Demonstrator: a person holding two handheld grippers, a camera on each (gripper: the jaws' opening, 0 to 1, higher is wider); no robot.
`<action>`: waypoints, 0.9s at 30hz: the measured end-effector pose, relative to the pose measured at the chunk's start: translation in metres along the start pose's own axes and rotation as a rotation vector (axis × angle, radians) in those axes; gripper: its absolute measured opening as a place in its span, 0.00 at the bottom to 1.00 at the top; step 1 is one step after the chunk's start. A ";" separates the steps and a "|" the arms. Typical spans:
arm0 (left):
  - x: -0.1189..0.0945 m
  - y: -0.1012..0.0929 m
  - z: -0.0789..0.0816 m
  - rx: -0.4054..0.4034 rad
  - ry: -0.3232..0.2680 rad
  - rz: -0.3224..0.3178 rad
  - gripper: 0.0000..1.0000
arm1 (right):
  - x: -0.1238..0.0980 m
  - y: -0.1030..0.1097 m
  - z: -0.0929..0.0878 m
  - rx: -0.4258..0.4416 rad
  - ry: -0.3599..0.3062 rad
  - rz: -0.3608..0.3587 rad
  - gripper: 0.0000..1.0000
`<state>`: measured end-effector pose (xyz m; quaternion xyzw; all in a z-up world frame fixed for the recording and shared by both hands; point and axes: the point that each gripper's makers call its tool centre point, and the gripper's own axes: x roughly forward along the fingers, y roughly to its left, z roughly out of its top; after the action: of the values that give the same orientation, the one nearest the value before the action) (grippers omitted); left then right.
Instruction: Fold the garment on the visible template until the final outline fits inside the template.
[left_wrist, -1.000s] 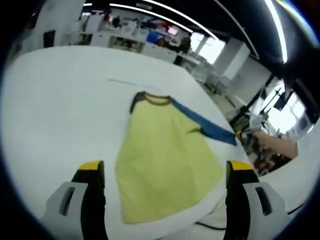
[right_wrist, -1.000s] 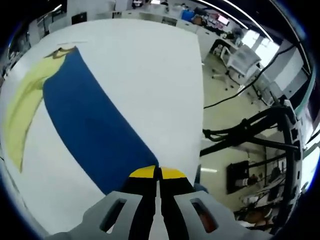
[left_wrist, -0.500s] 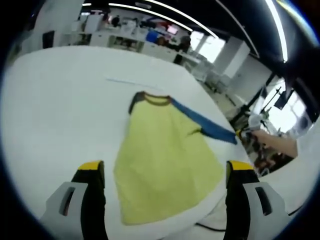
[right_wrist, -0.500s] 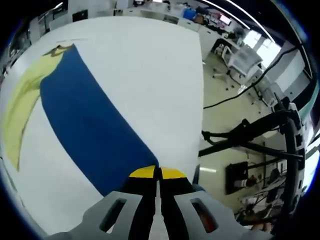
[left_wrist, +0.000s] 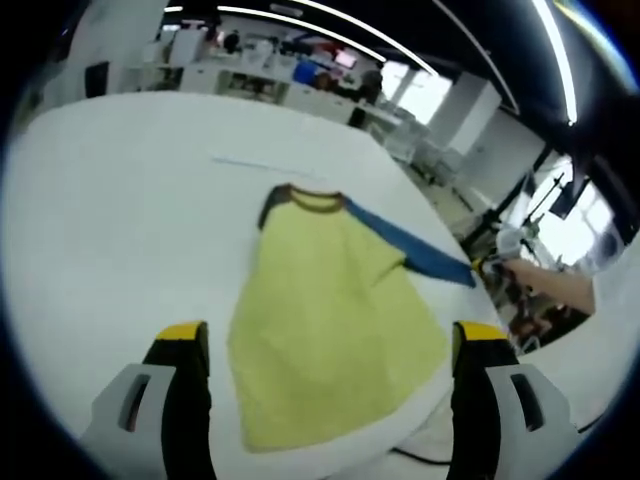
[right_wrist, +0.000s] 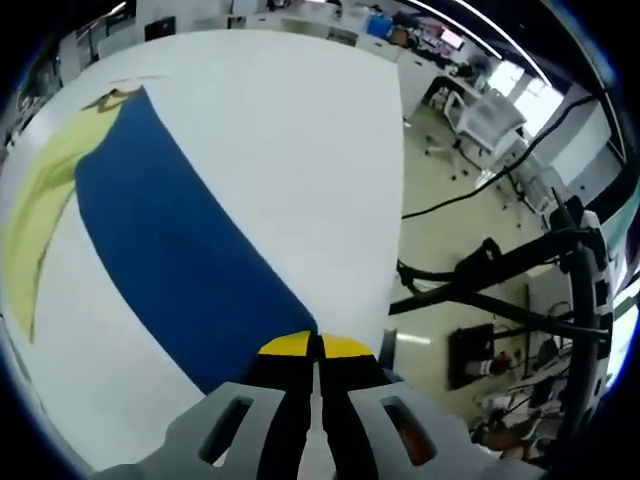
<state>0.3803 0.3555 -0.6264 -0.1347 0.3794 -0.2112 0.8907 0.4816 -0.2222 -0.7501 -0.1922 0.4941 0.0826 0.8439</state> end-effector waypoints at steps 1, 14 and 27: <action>0.000 0.000 0.000 0.000 0.000 0.000 0.97 | 0.000 -0.001 0.000 0.000 0.000 0.000 0.02; 0.005 0.000 0.002 0.003 0.009 0.002 0.97 | 0.006 -0.008 0.002 -0.006 0.007 -0.001 0.02; 0.006 -0.002 0.004 0.006 0.008 -0.004 0.97 | 0.007 -0.009 0.000 -0.001 0.012 0.000 0.03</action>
<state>0.3866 0.3512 -0.6272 -0.1320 0.3823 -0.2146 0.8890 0.4885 -0.2311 -0.7540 -0.1929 0.4989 0.0819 0.8409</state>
